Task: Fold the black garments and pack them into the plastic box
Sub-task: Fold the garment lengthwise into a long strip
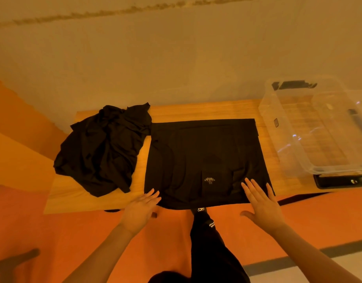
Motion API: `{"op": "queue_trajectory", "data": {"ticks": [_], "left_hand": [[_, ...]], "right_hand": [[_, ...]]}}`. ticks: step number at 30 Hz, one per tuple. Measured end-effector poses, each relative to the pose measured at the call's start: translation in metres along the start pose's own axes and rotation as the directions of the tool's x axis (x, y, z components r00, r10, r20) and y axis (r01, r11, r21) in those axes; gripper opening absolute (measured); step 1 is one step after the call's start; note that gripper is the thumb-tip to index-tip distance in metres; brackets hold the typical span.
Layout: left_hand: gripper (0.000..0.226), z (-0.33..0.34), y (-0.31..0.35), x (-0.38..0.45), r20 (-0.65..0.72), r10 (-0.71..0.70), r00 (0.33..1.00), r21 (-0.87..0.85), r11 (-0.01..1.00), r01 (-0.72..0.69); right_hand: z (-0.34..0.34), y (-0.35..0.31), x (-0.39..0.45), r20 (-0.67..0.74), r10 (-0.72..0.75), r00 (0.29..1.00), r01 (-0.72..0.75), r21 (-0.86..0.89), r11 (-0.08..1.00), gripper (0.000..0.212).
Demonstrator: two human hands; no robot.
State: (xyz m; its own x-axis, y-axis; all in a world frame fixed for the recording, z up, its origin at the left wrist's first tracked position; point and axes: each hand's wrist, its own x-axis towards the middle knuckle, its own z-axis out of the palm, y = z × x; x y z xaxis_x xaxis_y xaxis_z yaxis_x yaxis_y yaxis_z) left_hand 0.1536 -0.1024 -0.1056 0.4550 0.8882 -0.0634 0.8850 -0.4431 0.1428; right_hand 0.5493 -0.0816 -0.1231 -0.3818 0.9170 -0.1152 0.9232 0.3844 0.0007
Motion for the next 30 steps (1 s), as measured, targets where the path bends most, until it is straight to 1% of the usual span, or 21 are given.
{"op": "queue_trajectory", "data": {"ticks": [1, 2, 3, 4, 6, 7, 10, 11, 12, 14, 15, 17, 18, 19, 20, 21, 22, 23, 24, 26, 30], "left_hand": [[0.055, -0.006, 0.0, 0.002, 0.005, -0.017, 1.0, -0.037, 0.999, 0.017], [0.044, -0.011, 0.001, 0.005, -0.029, -0.034, 0.999, -0.075, 0.997, 0.032], [0.027, -0.017, 0.001, 0.008, -0.067, -0.035, 0.997, -0.089, 0.996, 0.029], [0.012, -0.024, 0.002, 0.011, -0.076, -0.034, 0.997, -0.112, 0.993, 0.025], [0.03, -0.037, 0.003, 0.017, -0.046, -0.068, 0.997, -0.196, 0.979, 0.058], [0.035, -0.046, 0.004, 0.019, -0.043, -0.089, 0.995, -0.21, 0.975, 0.078], [0.037, -0.059, 0.006, 0.025, -0.12, -0.105, 0.987, -0.222, 0.972, 0.076], [0.039, -0.064, 0.008, 0.027, -0.124, -0.135, 0.983, -0.284, 0.954, 0.095], [0.043, -0.066, 0.007, 0.028, -0.138, -0.179, 0.974, -0.354, 0.927, 0.121], [0.054, -0.072, 0.007, 0.027, -0.098, -0.258, 0.961, -0.47, 0.863, 0.184], [0.055, -0.074, 0.006, 0.026, -0.08, -0.282, 0.956, -0.493, 0.845, 0.208], [0.046, -0.076, 0.001, 0.022, -0.036, -0.305, 0.952, -0.504, 0.828, 0.247], [0.041, -0.075, -0.002, 0.021, -0.011, -0.314, 0.949, -0.5, 0.824, 0.267], [0.036, -0.074, -0.005, 0.019, 0.007, -0.326, 0.945, -0.497, 0.82, 0.286], [0.029, -0.073, -0.008, 0.019, 0.022, -0.35, 0.937, -0.497, 0.809, 0.314], [0.022, -0.071, -0.01, 0.018, 0.034, -0.373, 0.927, -0.501, 0.796, 0.338], [0.017, -0.071, -0.012, 0.017, 0.047, -0.397, 0.917, -0.513, 0.778, 0.363], [0.017, -0.071, -0.013, 0.016, 0.067, -0.419, 0.905, -0.527, 0.755, 0.389], [0.017, -0.071, -0.014, 0.015, 0.086, -0.439, 0.894, -0.538, 0.735, 0.412], [0.018, -0.07, -0.017, 0.013, 0.135, -0.458, 0.879, -0.546, 0.706, 0.451], [0.015, -0.071, -0.021, 0.013, 0.209, -0.479, 0.853, -0.559, 0.657, 0.506]], "right_hand": [[-0.003, -0.014, 0.005, -0.033, -0.017, 0.999, 0.018, 0.027, 0.999, 0.097], [-0.007, -0.03, 0.013, -0.058, -0.05, 0.997, 0.054, 0.054, 0.997, 0.11], [-0.015, -0.049, 0.021, -0.096, -0.086, 0.992, 0.092, 0.056, 0.994, 0.117], [-0.021, -0.07, 0.03, -0.135, -0.125, 0.983, 0.134, 0.059, 0.989, 0.118], [-0.03, -0.115, 0.046, -0.202, -0.185, 0.962, 0.205, 0.081, 0.975, 0.109], [-0.033, -0.137, 0.054, -0.213, -0.208, 0.955, 0.231, 0.088, 0.969, 0.102], [-0.034, -0.185, 0.07, -0.23, -0.206, 0.951, 0.241, 0.139, 0.96, 0.072], [-0.035, -0.19, 0.075, -0.235, -0.184, 0.954, 0.229, 0.179, 0.957, 0.06], [-0.036, -0.189, 0.078, -0.241, -0.156, 0.958, 0.208, 0.21, 0.955, 0.049], [-0.032, -0.174, 0.082, -0.269, -0.11, 0.957, 0.174, 0.227, 0.958, 0.03], [-0.031, -0.163, 0.081, -0.257, -0.094, 0.962, 0.157, 0.237, 0.959, 0.033], [-0.03, -0.14, 0.075, -0.211, -0.083, 0.974, 0.138, 0.261, 0.956, 0.048], [-0.029, -0.129, 0.07, -0.208, -0.086, 0.974, 0.14, 0.259, 0.956, 0.05], [-0.029, -0.12, 0.065, -0.209, -0.089, 0.974, 0.141, 0.253, 0.957, 0.045], [-0.027, -0.11, 0.06, -0.21, -0.094, 0.973, 0.147, 0.249, 0.957, 0.036], [-0.027, -0.1, 0.055, -0.188, -0.087, 0.978, 0.135, 0.257, 0.957, 0.032], [-0.026, -0.09, 0.051, -0.173, -0.072, 0.982, 0.116, 0.256, 0.96, 0.039], [-0.025, -0.08, 0.045, -0.165, -0.062, 0.984, 0.103, 0.252, 0.962, 0.045], [-0.025, -0.07, 0.04, -0.165, -0.04, 0.986, 0.081, 0.252, 0.964, 0.046], [-0.028, -0.051, 0.029, -0.149, 0.004, 0.989, 0.036, 0.266, 0.963, 0.041], [-0.04, -0.018, 0.011, -0.102, 0.145, 0.984, -0.097, 0.374, 0.923, 0.049]]}}
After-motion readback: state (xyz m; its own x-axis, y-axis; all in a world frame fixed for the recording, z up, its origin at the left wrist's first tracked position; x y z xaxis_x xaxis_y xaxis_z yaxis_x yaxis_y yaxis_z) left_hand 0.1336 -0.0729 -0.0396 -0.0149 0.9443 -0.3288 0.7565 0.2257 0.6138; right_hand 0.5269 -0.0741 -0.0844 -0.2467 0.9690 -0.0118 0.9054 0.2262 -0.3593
